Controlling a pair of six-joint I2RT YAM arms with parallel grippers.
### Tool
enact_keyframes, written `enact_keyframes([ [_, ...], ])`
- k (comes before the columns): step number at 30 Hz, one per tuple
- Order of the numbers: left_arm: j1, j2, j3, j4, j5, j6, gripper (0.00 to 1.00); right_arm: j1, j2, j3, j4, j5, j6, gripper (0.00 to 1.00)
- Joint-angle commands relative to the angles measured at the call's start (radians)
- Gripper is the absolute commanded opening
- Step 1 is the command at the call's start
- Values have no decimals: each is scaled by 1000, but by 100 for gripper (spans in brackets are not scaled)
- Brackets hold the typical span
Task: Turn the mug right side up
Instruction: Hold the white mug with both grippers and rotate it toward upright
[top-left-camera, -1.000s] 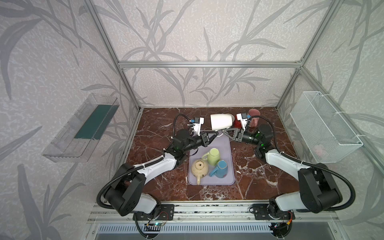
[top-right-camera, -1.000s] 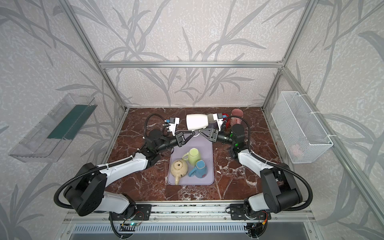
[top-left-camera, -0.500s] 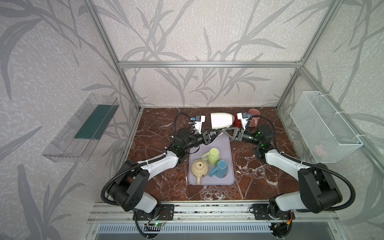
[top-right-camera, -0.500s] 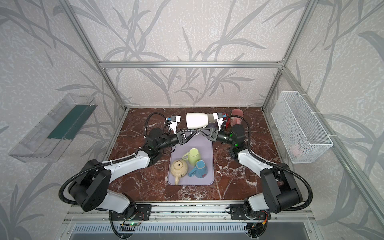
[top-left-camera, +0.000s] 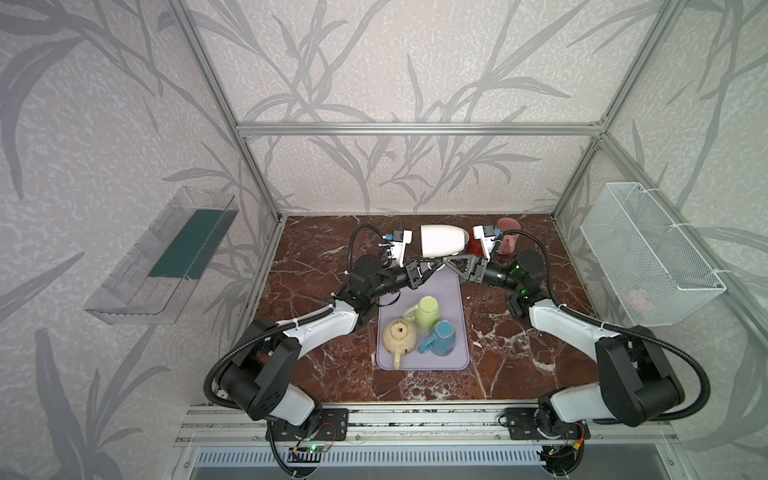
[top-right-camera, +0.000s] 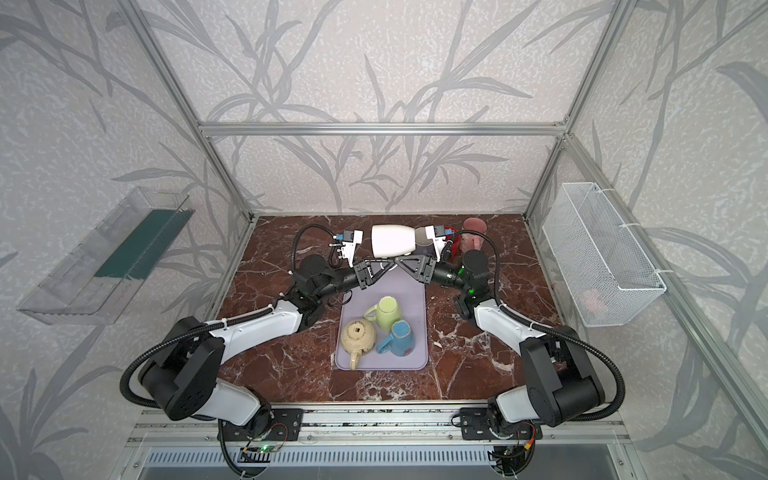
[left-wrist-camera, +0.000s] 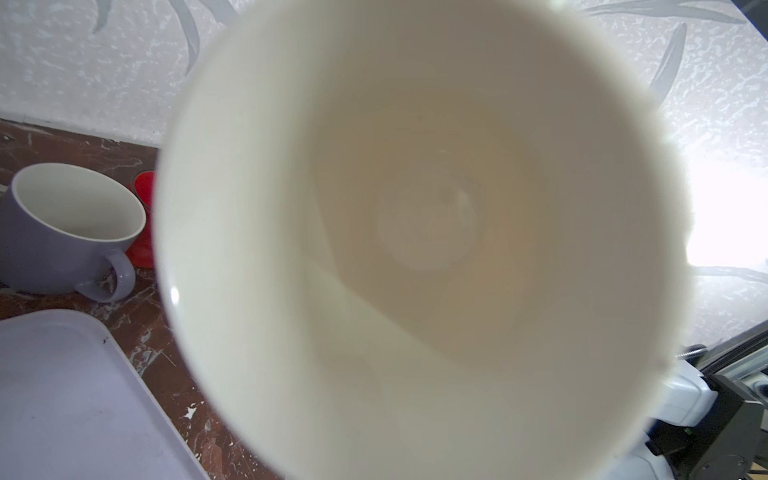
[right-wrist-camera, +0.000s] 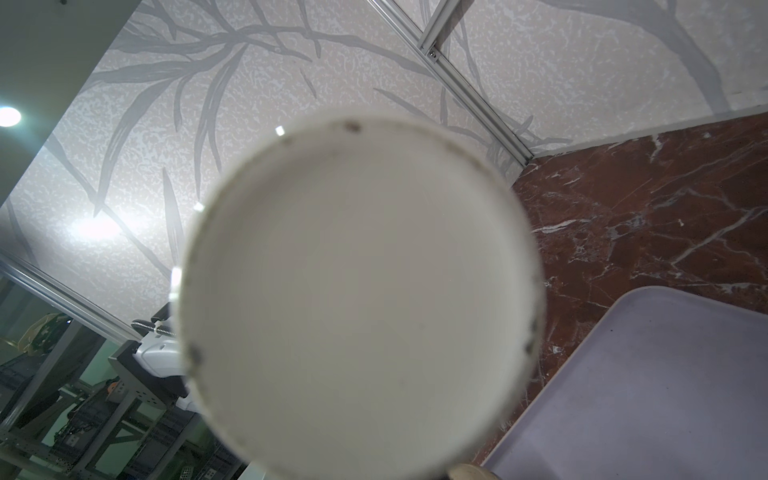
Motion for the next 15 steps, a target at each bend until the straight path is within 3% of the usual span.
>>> enact_keyframes([
  [1,4,10,45,23,-10,-11,0,17,-3,-12,96,-45,-14,0],
  [10,5,-59,31,-158,-85,100,0,10,26,-17,99,-43,-23,0],
  [15,6,-109,33,-295,-154,178,0,9,32,-25,66,-24,-60,18],
])
